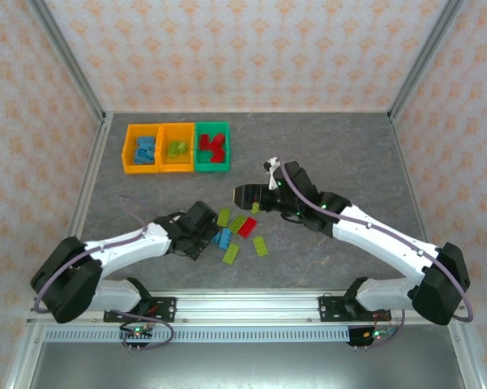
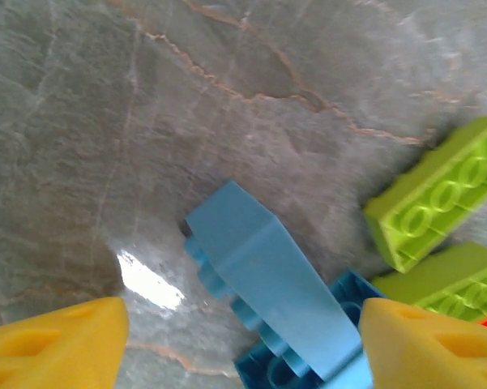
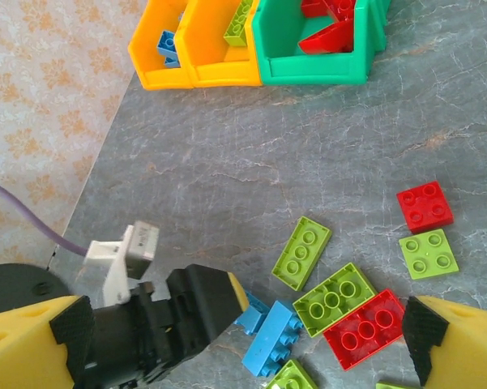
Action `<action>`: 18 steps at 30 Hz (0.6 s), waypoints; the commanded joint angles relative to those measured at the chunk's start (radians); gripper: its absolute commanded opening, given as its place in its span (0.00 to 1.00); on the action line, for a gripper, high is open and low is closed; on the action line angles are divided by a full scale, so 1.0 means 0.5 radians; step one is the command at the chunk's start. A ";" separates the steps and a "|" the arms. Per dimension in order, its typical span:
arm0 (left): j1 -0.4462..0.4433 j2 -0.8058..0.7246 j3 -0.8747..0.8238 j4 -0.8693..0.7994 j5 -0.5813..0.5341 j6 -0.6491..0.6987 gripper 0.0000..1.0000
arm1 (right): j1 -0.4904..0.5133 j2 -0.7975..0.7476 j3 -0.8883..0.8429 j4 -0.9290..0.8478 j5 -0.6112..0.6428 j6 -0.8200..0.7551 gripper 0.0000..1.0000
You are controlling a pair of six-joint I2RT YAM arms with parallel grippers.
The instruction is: Sort the legos into containers by color
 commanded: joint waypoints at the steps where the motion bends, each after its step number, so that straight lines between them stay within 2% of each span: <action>1: 0.018 0.101 0.068 0.020 0.045 -0.005 0.66 | 0.004 -0.016 0.028 0.001 0.035 0.051 0.99; 10: 0.034 0.147 0.055 -0.017 0.069 0.116 0.29 | 0.004 0.009 -0.002 0.013 -0.041 0.080 0.99; 15: 0.106 -0.083 0.163 -0.241 -0.096 0.395 0.21 | 0.007 0.058 0.029 0.025 -0.204 0.046 0.99; 18: 0.274 -0.280 0.271 -0.376 -0.216 0.696 0.18 | 0.010 0.077 0.042 0.018 -0.207 0.046 0.99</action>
